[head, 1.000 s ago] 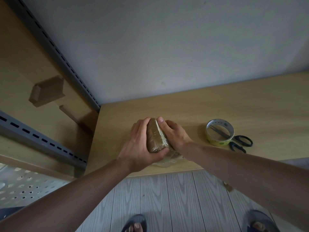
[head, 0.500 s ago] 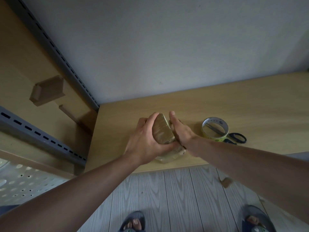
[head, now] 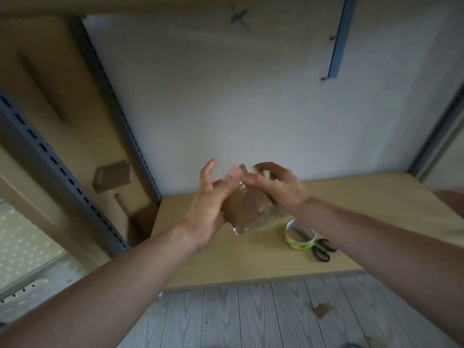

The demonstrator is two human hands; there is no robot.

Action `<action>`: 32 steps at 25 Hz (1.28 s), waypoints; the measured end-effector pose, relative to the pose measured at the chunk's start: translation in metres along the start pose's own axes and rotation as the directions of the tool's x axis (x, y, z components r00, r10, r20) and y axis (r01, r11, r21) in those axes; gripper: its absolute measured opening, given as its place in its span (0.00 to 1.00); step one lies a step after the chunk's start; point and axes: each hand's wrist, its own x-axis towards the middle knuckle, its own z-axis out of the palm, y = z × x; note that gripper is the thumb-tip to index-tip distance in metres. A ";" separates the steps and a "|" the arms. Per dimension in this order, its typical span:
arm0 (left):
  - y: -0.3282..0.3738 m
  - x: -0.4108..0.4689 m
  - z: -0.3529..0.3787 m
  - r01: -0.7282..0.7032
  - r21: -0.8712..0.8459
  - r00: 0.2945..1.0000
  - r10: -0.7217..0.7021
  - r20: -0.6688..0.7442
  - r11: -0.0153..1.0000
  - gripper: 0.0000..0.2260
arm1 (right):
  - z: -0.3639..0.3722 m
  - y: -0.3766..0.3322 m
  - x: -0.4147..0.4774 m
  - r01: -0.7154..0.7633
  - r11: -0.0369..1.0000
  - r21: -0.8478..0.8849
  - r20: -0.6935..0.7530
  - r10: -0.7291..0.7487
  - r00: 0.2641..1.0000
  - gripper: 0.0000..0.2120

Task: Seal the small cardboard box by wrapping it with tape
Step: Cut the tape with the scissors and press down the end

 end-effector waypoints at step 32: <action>0.009 -0.027 0.057 -0.215 -0.086 0.976 0.213 -0.038 0.973 0.29 | -0.041 -0.025 -0.048 0.061 0.761 0.646 0.049 -0.121 0.991 0.34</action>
